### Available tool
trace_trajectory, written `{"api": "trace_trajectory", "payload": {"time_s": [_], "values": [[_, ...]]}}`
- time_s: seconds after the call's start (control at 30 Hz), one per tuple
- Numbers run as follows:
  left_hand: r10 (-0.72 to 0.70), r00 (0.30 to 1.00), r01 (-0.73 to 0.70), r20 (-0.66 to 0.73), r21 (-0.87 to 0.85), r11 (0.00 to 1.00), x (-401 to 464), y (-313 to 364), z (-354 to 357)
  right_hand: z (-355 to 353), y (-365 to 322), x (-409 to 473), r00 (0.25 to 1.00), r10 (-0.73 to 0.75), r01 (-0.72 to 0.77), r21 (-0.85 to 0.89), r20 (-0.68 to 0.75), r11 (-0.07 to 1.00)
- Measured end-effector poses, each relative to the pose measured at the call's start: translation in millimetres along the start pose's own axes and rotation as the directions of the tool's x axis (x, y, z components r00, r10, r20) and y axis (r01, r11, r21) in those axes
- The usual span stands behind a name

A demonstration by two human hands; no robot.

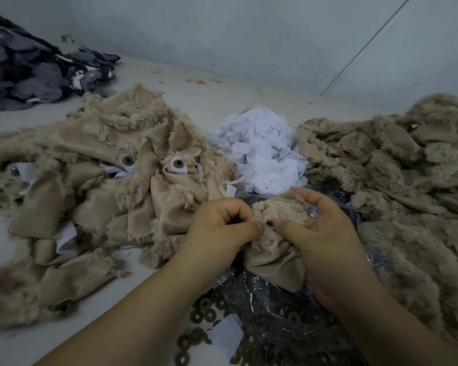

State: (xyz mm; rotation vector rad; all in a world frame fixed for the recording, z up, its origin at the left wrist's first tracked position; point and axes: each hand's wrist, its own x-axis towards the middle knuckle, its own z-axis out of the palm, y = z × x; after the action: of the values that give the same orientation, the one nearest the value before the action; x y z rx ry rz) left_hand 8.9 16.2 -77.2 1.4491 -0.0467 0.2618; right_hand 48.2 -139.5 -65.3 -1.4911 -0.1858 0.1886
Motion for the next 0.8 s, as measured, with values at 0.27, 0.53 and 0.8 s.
{"api": "trace_trajectory", "payload": {"time_s": [0.27,0.53,0.8], "values": [[-0.075,0.994,0.070,-0.083,-0.052,0.996,1.1,-0.9,-0.6,7.7,-3.9,-12.6,0.966,-0.253,0.255,-0.291,0.047,0.922],[-0.179,0.972,0.113,-0.154,-0.363,0.925,4.6,-0.7,-2.5,6.6,-2.0,-15.7,0.918,-0.387,0.390,-0.401,0.091,0.829],[-0.184,0.975,0.111,-0.122,-0.447,0.887,2.5,4.3,-0.9,8.4,6.0,-14.5,0.835,-0.542,0.517,-0.476,0.099,0.711]]}}
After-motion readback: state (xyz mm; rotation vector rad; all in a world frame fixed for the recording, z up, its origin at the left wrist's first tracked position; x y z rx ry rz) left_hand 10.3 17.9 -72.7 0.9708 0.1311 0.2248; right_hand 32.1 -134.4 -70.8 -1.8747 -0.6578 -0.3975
